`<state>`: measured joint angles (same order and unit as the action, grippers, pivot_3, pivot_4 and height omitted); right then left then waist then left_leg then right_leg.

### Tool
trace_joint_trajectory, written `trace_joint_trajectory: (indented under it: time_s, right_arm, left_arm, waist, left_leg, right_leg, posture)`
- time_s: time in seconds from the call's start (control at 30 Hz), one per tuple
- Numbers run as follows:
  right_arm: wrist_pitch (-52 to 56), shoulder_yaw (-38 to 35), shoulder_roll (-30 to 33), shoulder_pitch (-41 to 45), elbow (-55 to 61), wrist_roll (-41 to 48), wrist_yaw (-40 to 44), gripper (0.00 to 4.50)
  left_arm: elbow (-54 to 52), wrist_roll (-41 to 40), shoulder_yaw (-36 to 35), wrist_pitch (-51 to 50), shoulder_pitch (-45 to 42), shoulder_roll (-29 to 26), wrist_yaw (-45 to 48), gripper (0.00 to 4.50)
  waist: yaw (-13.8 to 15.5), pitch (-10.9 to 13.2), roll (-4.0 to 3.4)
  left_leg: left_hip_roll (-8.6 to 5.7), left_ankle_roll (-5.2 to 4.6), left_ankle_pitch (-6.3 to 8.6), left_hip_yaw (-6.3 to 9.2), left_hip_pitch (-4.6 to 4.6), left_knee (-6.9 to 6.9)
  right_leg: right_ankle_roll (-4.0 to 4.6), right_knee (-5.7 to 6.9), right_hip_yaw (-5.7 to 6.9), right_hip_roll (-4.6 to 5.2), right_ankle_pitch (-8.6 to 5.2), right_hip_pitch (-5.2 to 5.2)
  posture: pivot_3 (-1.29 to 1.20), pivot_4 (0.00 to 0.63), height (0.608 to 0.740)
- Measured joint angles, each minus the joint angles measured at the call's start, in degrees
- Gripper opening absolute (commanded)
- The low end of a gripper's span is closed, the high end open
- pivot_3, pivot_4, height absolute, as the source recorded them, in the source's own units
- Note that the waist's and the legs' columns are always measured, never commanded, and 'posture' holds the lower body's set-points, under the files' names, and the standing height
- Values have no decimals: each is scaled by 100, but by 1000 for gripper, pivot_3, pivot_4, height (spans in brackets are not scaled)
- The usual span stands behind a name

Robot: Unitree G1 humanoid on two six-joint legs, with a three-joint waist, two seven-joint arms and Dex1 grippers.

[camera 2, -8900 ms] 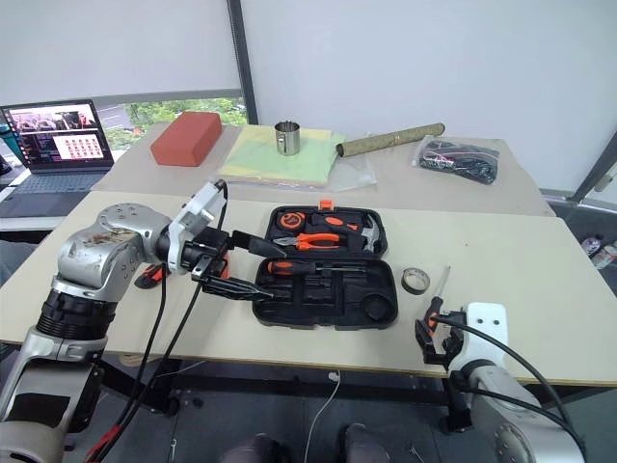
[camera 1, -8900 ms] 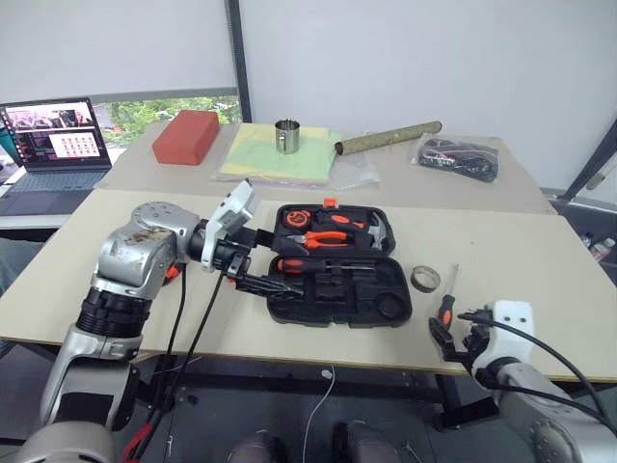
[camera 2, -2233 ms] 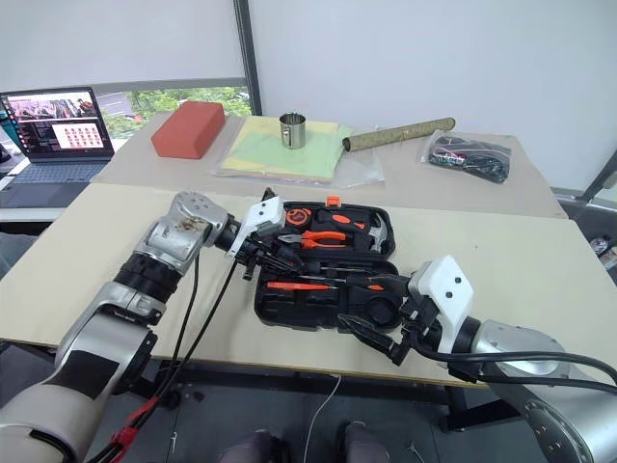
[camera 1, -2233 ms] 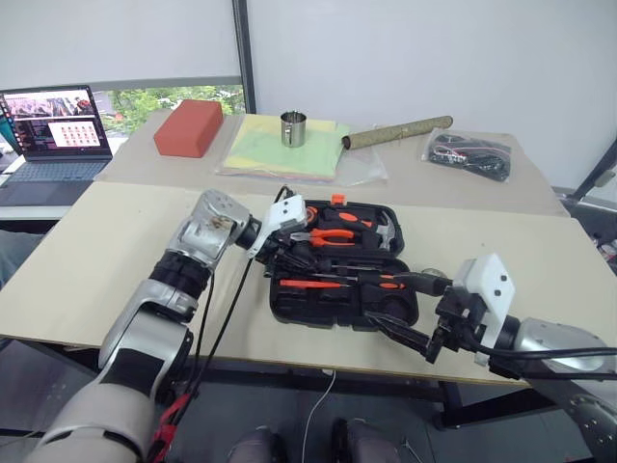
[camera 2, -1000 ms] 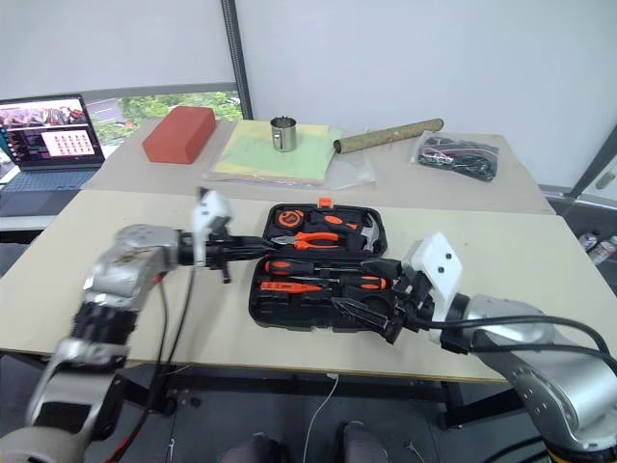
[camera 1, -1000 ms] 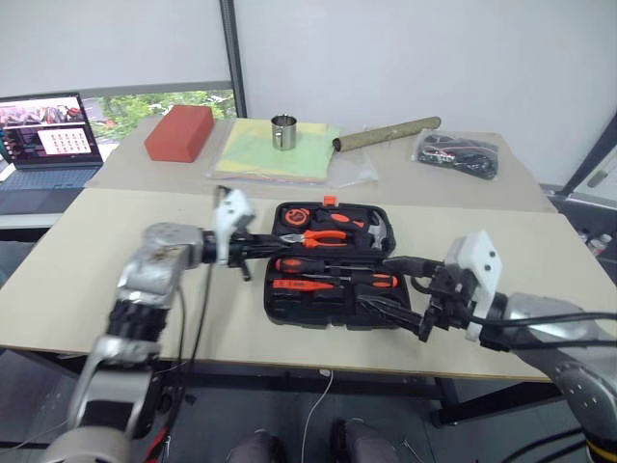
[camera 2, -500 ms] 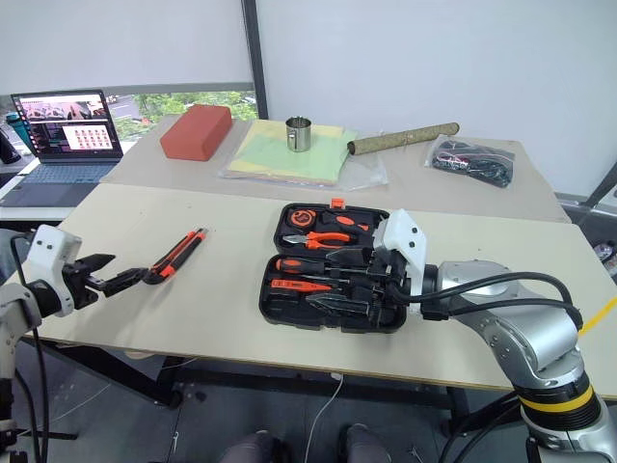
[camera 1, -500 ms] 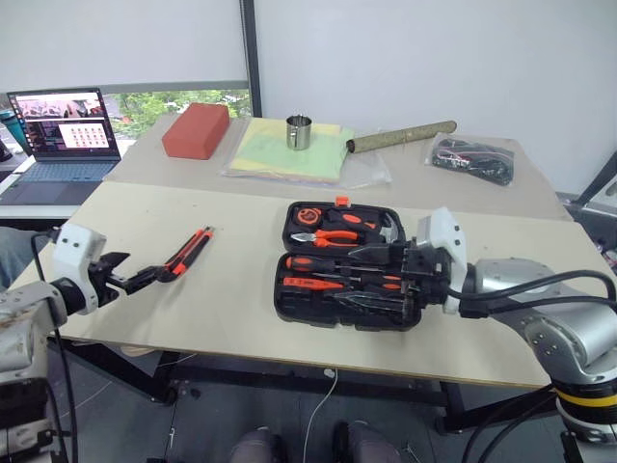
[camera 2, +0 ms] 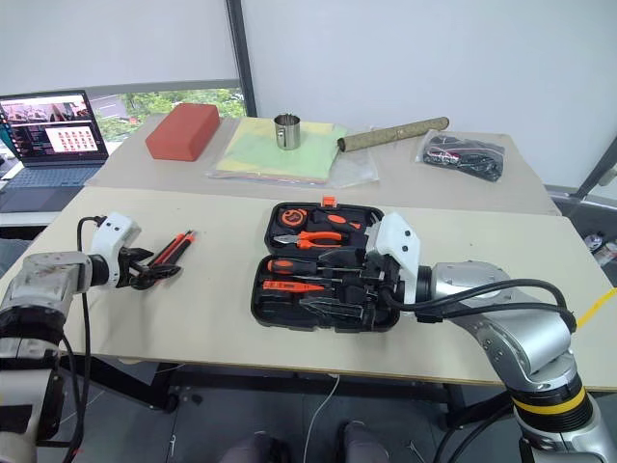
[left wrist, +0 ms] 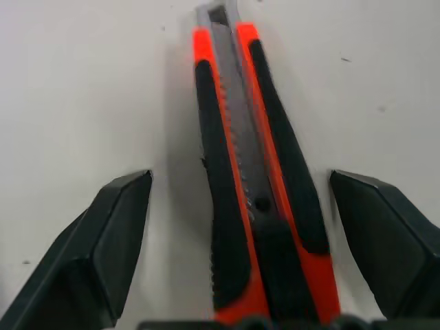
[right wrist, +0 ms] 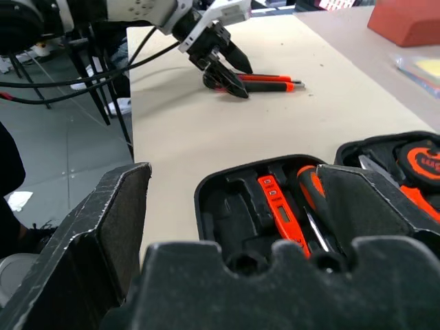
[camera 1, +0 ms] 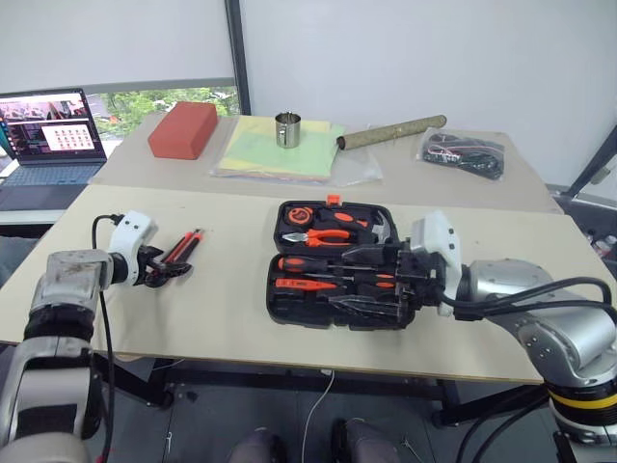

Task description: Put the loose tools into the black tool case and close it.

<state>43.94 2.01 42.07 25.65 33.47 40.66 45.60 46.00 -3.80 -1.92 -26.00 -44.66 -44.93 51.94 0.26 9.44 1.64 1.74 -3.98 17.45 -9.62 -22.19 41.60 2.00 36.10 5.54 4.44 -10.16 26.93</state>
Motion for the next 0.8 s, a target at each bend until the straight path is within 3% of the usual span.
trace_joint_trajectory:
  time_s: [0.1,0.27,0.4,0.57,0.67,0.8]
  right_arm:
    - [0,-24,12,-195,114,-5,-63,4500]
    - [4,-139,82,-444,195,5,-91,4500]
    - [63,-434,211,-569,249,152,-119,4500]
    - [249,-943,659,-1176,478,544,44,4500]
    - [250,-1274,895,-1539,653,639,142,4500]
    - [250,-1552,918,-1819,757,694,16,4500]
  left_arm:
    - [144,15,-15,89,-39,37,-11,3631]
    - [229,-106,-144,97,-42,39,134,1715]
    - [-6,-232,-107,24,-42,48,588,1704]
    - [-2260,-803,316,19,-64,55,2042,1704]
    - [-3470,-1101,861,-162,-152,104,2809,1704]
    - [-3925,-1124,1684,-266,-205,536,3257,1704]
  waist:
    - [5,0,0]
    - [15,0,0]
    - [46,1,1]
    - [113,4,7]
    - [68,3,6]
    - [22,3,6]
  left_leg:
    - [7,2,0,0,6,1]
    - [8,1,0,3,4,1]
    - [6,0,-1,9,-20,5]
    - [-3,-2,-1,16,-53,18]
    - [-5,-4,-1,10,-45,17]
    - [0,-1,-3,5,-23,16]
  right_leg:
    - [-3,6,-8,13,-2,-2]
    - [0,10,-5,34,1,1]
    - [4,5,3,34,4,11]
    - [41,-5,10,22,28,21]
    - [28,-11,10,7,24,14]
    - [-16,-3,-7,-12,-4,6]
  posture:
    - [0,150,740]
    - [0,150,740]
    - [0,150,740]
    - [0,150,740]
    - [0,150,740]
    - [0,150,740]
